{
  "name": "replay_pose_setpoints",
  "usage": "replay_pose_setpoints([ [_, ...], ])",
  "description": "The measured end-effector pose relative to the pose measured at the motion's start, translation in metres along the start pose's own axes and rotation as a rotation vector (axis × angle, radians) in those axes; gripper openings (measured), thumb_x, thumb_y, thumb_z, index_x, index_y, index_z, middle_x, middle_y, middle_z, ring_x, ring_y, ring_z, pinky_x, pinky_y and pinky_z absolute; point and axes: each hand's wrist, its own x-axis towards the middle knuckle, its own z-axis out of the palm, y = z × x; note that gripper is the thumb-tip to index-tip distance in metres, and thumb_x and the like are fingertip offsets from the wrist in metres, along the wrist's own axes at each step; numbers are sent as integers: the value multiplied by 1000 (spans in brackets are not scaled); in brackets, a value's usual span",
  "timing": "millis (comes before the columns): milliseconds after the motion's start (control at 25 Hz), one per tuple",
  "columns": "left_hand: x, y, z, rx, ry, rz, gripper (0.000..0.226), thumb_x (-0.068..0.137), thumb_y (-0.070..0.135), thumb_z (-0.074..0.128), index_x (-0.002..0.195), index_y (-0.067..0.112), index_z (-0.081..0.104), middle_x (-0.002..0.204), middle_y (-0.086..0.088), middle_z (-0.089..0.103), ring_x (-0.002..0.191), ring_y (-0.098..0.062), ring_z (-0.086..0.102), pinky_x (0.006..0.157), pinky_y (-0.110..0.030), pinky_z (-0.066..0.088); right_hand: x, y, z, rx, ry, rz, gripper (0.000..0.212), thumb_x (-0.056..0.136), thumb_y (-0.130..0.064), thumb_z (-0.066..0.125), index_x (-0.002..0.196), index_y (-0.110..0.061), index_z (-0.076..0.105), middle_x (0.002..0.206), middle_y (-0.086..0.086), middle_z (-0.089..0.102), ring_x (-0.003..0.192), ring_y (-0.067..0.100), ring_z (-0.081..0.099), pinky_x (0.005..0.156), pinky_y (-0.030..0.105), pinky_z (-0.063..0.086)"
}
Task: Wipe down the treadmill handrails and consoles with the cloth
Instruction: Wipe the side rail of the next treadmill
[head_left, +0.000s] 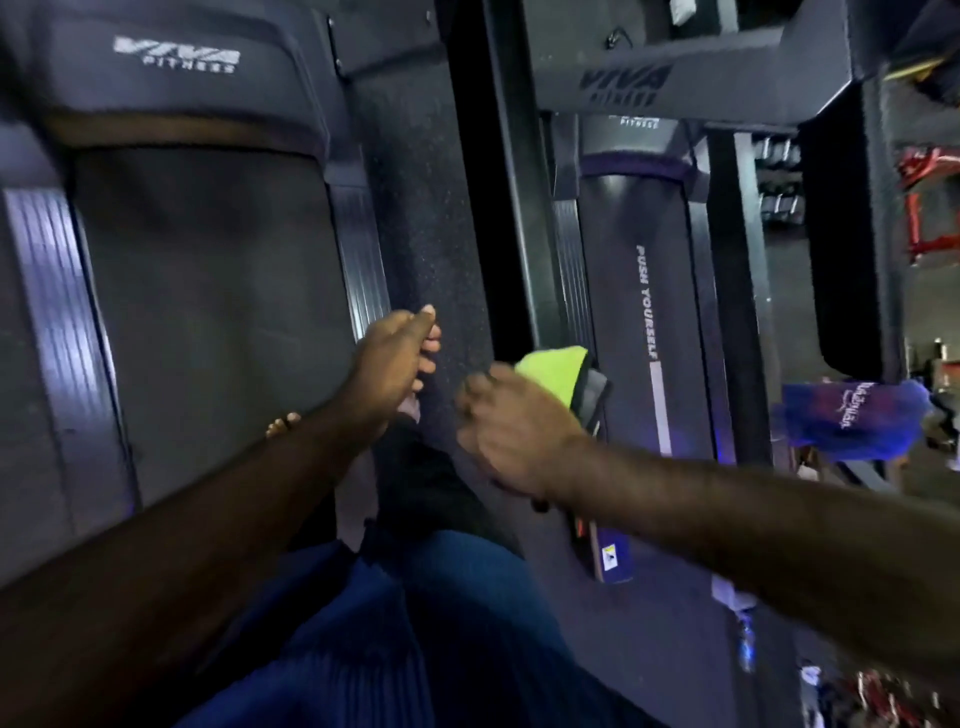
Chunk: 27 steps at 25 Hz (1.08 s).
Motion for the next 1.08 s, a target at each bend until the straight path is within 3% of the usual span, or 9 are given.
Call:
replay_pose_setpoints([
  [160,18,16,-6,6,76,99,33,110,39,50,87,19,62,88,-4,63,70,-16,55,57,-28,41,49,79,-25,35,238,348,34,103,-33,44,116,-22,73,118,7,62,115,31,52,93,45,38],
  [320,11,22,5,128,22,135,28,106,45,55,94,21,61,98,-3,63,89,-18,60,75,-37,48,-21,-1,18,178,354,267,40,95,-32,38,114,-28,73,122,1,59,107,27,51,79,43,37],
  [400,11,32,18,241,-20,199,31,101,51,58,114,24,65,115,3,66,107,-16,63,92,-38,53,-50,-2,44,310,461,300,37,91,-39,50,122,-34,70,134,0,60,105,29,54,76,43,39],
  [520,18,49,33,645,11,602,48,106,41,55,144,13,56,152,-6,53,137,-18,48,118,-30,35,-51,12,70,724,768,698,42,84,-44,68,125,-34,76,137,7,60,111,34,57,88,49,46],
  [680,25,80,31,1112,-11,1143,43,109,35,54,132,-1,57,148,-22,48,142,-35,42,123,-41,30,-48,-46,61,1092,1039,1193,45,91,-38,61,132,-24,71,148,7,51,135,21,47,116,40,35],
  [840,50,119,54,1502,-425,1487,46,109,39,50,123,-3,63,131,-23,59,125,-40,54,121,-55,30,-23,-66,63,1950,1144,1646,43,96,-34,53,138,-45,56,142,-3,58,131,14,56,112,52,46],
  [920,61,123,78,1668,-589,1484,45,109,41,42,112,3,66,118,-18,64,109,-37,59,116,-52,35,-20,-47,74,2545,1351,1564,44,90,-43,54,133,-44,64,135,-1,69,124,33,65,96,59,56],
  [1000,65,118,91,1758,-552,1514,38,104,38,39,99,9,64,101,-13,65,94,-36,60,103,-49,40,-18,-40,71,3287,1318,1374,35,85,-42,63,114,-31,78,115,3,77,105,34,74,69,49,61],
  [1080,63,114,90,1762,-472,1559,27,97,34,44,89,12,59,85,-12,60,82,-35,56,94,-48,43,-32,-60,66,3536,1489,1044,27,82,-42,63,95,-23,76,87,-1,77,77,21,75,56,36,61],
])
